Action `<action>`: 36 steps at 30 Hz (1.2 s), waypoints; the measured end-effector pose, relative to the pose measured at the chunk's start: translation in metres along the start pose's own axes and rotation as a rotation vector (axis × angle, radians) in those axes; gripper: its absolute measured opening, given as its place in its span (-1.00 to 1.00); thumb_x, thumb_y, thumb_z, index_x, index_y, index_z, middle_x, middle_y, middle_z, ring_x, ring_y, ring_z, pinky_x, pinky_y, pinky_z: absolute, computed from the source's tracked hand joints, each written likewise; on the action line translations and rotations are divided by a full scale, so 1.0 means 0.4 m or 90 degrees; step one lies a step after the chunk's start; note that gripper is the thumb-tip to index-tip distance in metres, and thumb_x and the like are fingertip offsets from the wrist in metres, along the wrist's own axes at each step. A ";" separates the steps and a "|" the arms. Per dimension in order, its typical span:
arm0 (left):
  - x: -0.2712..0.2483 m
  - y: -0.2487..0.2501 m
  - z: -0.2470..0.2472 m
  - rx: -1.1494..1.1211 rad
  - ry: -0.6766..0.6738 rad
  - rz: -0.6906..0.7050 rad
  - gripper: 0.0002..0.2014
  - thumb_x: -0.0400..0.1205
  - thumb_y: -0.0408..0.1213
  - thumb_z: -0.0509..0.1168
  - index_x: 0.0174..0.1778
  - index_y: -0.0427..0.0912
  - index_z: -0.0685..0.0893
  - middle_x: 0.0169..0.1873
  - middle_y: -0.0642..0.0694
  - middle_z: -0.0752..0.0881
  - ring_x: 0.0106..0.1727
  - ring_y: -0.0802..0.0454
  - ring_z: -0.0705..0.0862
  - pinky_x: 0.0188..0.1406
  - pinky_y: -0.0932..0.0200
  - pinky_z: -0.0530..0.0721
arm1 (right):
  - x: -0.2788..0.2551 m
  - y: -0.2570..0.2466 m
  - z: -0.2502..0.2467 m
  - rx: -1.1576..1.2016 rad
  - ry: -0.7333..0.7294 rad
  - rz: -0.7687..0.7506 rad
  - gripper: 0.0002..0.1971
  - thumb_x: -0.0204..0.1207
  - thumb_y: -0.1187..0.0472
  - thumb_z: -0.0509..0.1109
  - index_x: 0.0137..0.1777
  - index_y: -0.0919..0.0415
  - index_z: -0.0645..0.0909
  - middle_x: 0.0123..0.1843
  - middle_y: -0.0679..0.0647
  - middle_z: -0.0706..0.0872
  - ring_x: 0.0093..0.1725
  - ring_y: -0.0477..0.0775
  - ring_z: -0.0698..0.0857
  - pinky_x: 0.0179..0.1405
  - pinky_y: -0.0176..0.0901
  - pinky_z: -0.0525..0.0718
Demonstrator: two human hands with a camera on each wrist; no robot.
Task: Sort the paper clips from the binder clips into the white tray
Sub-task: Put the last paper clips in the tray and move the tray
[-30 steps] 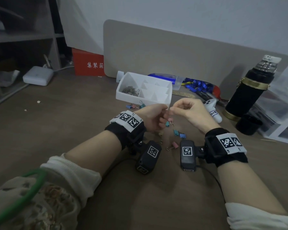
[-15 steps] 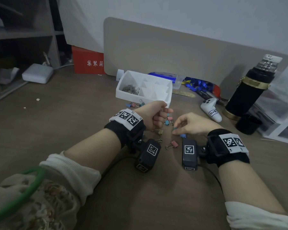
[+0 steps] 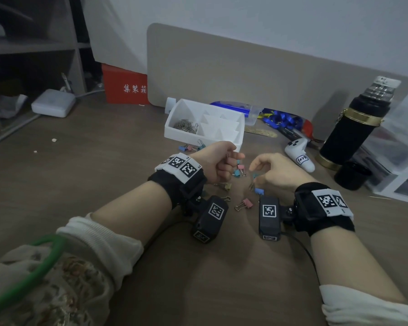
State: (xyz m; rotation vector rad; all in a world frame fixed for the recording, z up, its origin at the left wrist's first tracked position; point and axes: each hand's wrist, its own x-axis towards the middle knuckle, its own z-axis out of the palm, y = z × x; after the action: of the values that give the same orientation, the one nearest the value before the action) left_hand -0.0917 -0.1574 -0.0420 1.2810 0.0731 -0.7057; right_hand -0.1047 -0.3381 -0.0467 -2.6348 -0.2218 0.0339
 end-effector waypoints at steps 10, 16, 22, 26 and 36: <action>-0.005 0.001 0.000 0.001 -0.002 0.002 -0.67 0.74 -0.17 -0.01 -0.25 -0.18 0.54 -0.60 0.07 0.23 -0.69 0.19 0.12 -0.74 0.37 0.07 | -0.007 -0.014 -0.011 -0.008 -0.134 0.001 -0.77 0.40 0.49 0.51 -0.10 0.13 0.77 -0.04 0.15 0.80 0.00 0.11 0.74 0.16 -0.07 0.65; -0.004 -0.001 -0.001 0.001 -0.002 0.003 -0.68 0.73 -0.17 -0.01 -0.24 -0.18 0.54 -0.61 0.07 0.23 -0.69 0.19 0.12 -0.73 0.37 0.07 | -0.011 -0.019 -0.007 -0.018 -0.132 -0.007 -0.75 0.42 0.46 0.52 -0.29 0.06 0.69 -0.28 0.06 0.73 -0.27 -0.03 0.65 -0.11 -0.25 0.59; -0.005 -0.001 0.001 0.001 -0.001 0.007 -0.68 0.73 -0.17 -0.02 -0.24 -0.18 0.53 -0.57 0.07 0.23 -0.70 0.20 0.13 -0.76 0.37 0.08 | -0.012 -0.027 -0.007 -0.083 -0.142 0.020 -0.79 0.47 0.36 0.50 -0.31 0.08 0.64 -0.41 -0.11 0.65 -0.41 -0.19 0.55 -0.36 -0.43 0.47; -0.006 0.000 0.001 0.001 0.002 0.003 -0.67 0.73 -0.17 -0.02 -0.25 -0.19 0.54 -0.57 0.07 0.26 -0.72 0.19 0.15 -0.76 0.38 0.10 | -0.012 -0.035 -0.009 -0.126 -0.159 0.020 -0.79 0.49 0.34 0.48 -0.32 0.08 0.62 -0.42 -0.14 0.62 -0.43 -0.22 0.53 -0.49 -0.55 0.43; -0.014 -0.002 0.004 0.006 0.009 0.012 -0.65 0.74 -0.17 -0.03 -0.25 -0.19 0.54 -0.53 0.04 0.32 -0.64 0.18 0.19 -0.67 0.35 0.17 | -0.018 -0.049 -0.012 -0.193 -0.135 0.007 -0.85 0.45 0.31 0.48 -0.27 0.05 0.68 -0.25 -0.02 0.73 -0.19 -0.04 0.67 -0.14 -0.22 0.61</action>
State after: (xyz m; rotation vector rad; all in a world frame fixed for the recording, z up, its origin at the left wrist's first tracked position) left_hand -0.0972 -0.1565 -0.0397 1.2945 0.0688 -0.6826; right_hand -0.1145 -0.3243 -0.0334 -2.9337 -0.3054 0.3065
